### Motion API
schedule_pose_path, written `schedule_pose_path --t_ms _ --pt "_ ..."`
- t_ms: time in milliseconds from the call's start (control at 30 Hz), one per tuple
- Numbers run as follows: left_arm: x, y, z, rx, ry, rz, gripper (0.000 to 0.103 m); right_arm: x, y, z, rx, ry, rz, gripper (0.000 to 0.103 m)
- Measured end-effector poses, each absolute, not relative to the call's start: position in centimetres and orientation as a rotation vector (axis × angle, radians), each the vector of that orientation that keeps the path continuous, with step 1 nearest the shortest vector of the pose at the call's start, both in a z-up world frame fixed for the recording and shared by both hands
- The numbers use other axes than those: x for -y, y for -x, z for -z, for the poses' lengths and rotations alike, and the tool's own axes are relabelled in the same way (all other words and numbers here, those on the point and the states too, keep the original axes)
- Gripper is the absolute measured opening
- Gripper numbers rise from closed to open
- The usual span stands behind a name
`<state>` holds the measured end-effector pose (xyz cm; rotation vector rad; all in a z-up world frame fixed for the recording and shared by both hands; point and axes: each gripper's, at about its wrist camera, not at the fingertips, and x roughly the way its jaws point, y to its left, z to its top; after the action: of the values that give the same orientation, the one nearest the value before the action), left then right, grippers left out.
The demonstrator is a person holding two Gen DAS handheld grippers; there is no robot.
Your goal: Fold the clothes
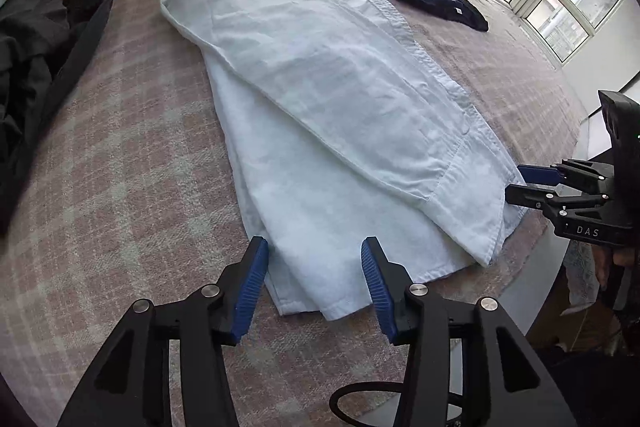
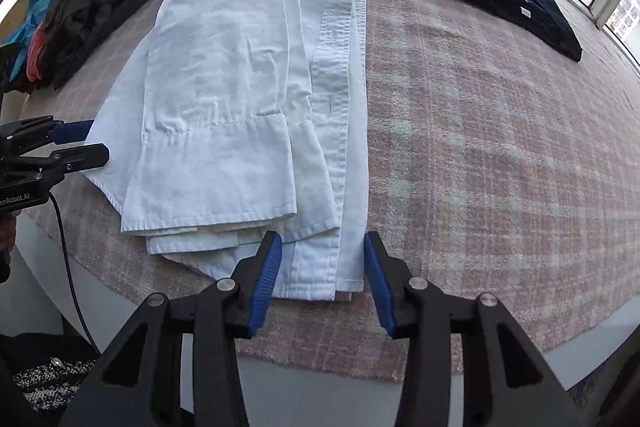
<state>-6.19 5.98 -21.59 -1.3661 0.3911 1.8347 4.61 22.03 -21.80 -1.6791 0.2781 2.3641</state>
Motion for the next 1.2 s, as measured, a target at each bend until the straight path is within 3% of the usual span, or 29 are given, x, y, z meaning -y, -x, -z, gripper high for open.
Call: schedule_pose_path --t_ms 67,100,233,367,500,667,733,1033,1133,1200 --pt "-6.0 5.9 21.6 -0.418 1.337 -1.834 0.044 -21.8 -4.5 21.8 -0.270 1.670 -2.387 0.025" --pt "-5.9 5.9 21.6 -0.426 1.328 -1.834 0.038 -21.8 -4.5 21.7 -0.268 1.668 -2.403 0.018" --pt "-5.2 6.5 21.8 -0.398 1.324 -1.788 0.006 -22.1 -4.3 21.7 -0.283 1.694 -2.431 0.011" --pt "-4.4 6.9 21.9 -0.299 1.345 -1.723 0.001 -25.0 -4.8 21.3 -0.605 1.666 -2.448 0.006" --pt "-3.0 8.0 21.7 -0.094 1.392 -1.675 0.000 -26.7 -5.1 20.4 -0.757 1.631 -2.482 0.006" --pt "-2.1 8.6 21.7 -0.100 1.429 -1.755 0.001 -25.4 -3.5 21.4 -0.592 1.729 -2.445 0.007" --pt "-2.1 8.8 22.6 -0.076 1.501 -1.730 0.007 -25.1 -3.2 21.7 -0.543 1.754 -2.426 0.009" --pt "-5.1 6.6 21.8 -0.391 1.459 -1.888 0.013 -22.1 -1.5 22.3 -0.406 1.799 -2.405 0.012" --pt "-5.3 6.4 21.7 -0.473 1.483 -1.945 0.032 -21.3 -1.9 22.1 -0.419 1.787 -2.413 0.012" --pt "-5.6 6.5 21.8 -0.487 1.486 -1.943 0.033 -21.0 -2.0 22.1 -0.406 1.784 -2.417 0.012"
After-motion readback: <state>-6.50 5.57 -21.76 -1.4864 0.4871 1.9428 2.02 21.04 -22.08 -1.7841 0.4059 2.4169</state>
